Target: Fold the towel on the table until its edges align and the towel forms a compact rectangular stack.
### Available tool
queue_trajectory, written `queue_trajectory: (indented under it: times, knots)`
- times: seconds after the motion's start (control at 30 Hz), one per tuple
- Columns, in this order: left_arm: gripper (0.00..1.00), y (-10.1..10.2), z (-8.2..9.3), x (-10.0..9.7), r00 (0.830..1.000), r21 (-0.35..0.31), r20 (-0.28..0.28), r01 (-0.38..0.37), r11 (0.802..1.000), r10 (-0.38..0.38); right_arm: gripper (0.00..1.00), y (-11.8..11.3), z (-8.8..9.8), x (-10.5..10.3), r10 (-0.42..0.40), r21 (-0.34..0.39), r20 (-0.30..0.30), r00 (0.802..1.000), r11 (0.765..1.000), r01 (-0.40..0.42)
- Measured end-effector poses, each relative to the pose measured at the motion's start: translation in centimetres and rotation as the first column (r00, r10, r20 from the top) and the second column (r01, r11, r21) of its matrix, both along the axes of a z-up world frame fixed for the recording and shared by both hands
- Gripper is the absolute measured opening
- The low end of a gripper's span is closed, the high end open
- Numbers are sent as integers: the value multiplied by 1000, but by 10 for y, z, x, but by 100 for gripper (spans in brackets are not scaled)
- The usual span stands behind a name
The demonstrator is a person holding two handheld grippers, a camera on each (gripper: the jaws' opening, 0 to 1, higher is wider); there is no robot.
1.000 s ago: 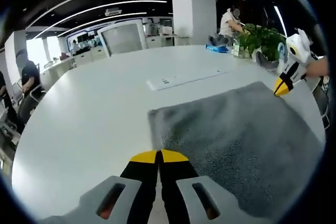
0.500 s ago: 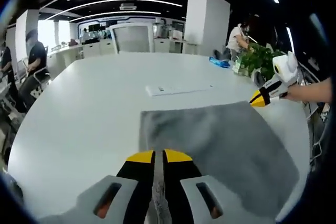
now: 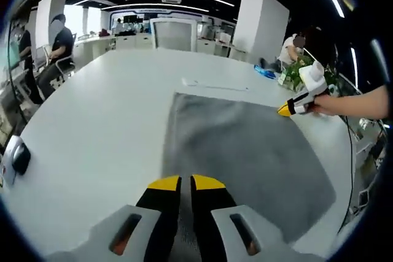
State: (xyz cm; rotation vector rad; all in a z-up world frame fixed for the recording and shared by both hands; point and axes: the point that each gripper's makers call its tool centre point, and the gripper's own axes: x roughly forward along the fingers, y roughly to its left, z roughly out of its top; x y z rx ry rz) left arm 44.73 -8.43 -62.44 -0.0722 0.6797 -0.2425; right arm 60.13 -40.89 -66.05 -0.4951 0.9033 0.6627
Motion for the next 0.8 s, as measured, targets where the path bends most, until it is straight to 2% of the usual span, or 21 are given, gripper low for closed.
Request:
queue_trajectory:
  times: [0.23,0.3,0.37,0.4,0.63,0.8]
  knots:
    - [8,-9,-13,-38,999,73,-44,-18,997,22,0,-2,0,1,-75,78,-46,996,994,79]
    - [8,-11,-22,-51,997,98,-71,-22,995,29,0,-2,0,-1,-58,93,-31,998,994,60]
    - [8,-9,-35,-64,994,159,-107,-1,987,18,0,-2,1,-1,-56,106,-20,998,993,57]
    - [8,-8,-30,-57,1000,184,-22,-4,983,8,0,-2,1,-1,-71,118,-22,997,990,73]
    - [8,-8,-33,-59,1000,255,-17,-12,967,17,0,-4,1,-4,-105,125,-27,994,986,107]
    - [5,-9,-33,-61,1000,254,-20,-17,967,22,0,-9,1,-11,-94,74,-15,995,993,95]
